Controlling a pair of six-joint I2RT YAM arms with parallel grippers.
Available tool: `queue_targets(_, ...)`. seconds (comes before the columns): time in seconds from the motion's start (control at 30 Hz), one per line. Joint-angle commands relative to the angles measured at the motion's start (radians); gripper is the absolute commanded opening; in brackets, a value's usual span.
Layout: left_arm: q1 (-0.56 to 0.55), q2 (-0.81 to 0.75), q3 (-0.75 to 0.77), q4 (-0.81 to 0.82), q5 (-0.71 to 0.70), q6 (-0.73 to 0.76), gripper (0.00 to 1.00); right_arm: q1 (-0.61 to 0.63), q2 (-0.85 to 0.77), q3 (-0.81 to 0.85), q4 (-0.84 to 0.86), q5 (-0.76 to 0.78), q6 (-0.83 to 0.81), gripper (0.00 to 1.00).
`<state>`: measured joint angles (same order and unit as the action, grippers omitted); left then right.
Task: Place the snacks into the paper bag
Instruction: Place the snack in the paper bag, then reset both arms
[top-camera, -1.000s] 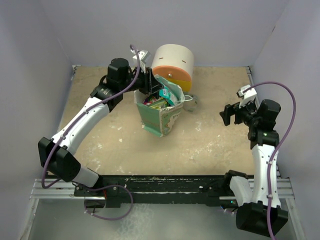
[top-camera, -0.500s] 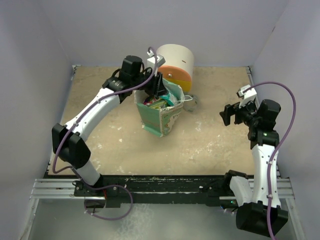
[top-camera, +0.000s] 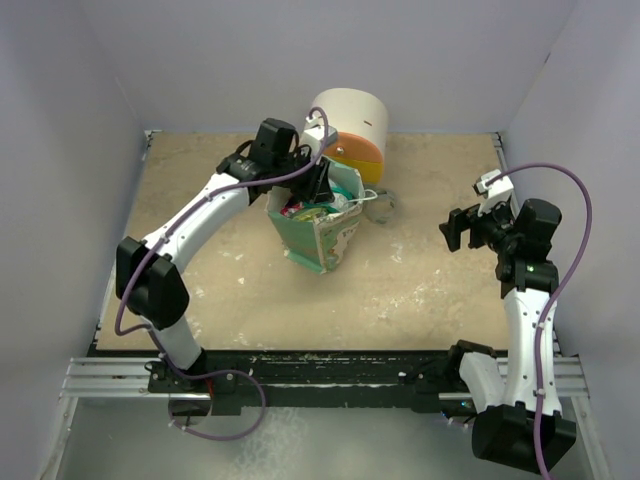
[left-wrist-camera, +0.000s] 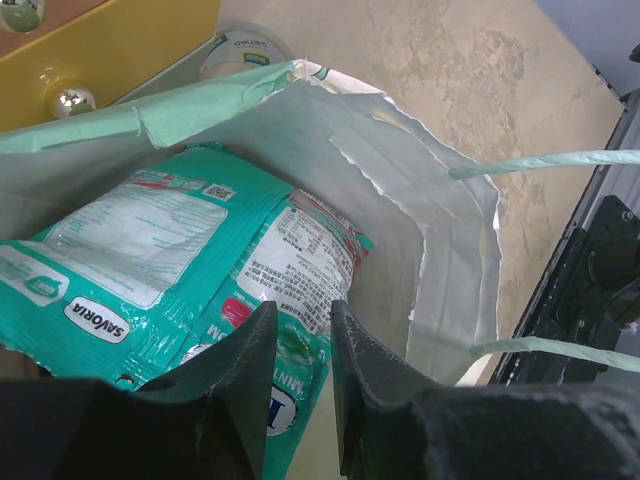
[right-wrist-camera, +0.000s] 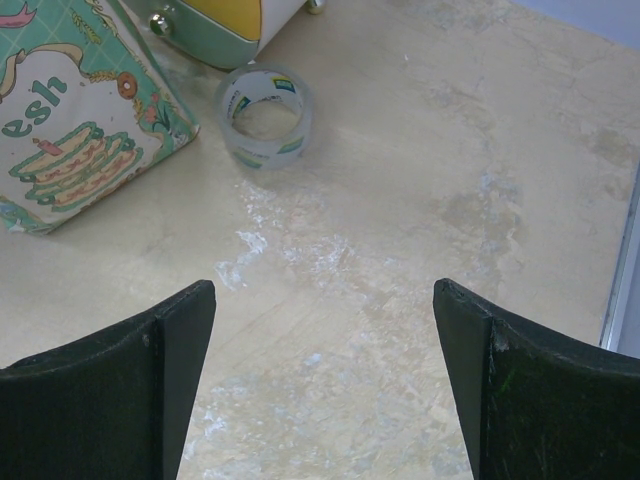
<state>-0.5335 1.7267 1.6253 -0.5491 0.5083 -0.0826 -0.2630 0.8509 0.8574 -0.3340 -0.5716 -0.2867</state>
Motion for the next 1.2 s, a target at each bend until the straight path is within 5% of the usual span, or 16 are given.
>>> queue_targets(0.0, -0.006, 0.014, 0.045, -0.052, -0.02, 0.046, 0.32, -0.005, 0.003, -0.001, 0.039, -0.027, 0.011, 0.92)
queue_targets(0.53, -0.005, -0.128, 0.065, -0.078, 0.024, 0.202, 0.42, -0.005, 0.023, 0.017, 0.029, -0.028, 0.008, 0.92)
queue_targets(0.83, 0.002, -0.297, 0.015, -0.069, -0.125, 0.285, 0.56, -0.004, 0.072, 0.067, -0.011, -0.007, 0.002, 0.92)
queue_targets(1.17, 0.282, -0.519, -0.158, 0.043, -0.161, 0.189, 0.75, -0.002, 0.271, 0.312, -0.199, 0.055, -0.096, 0.95)
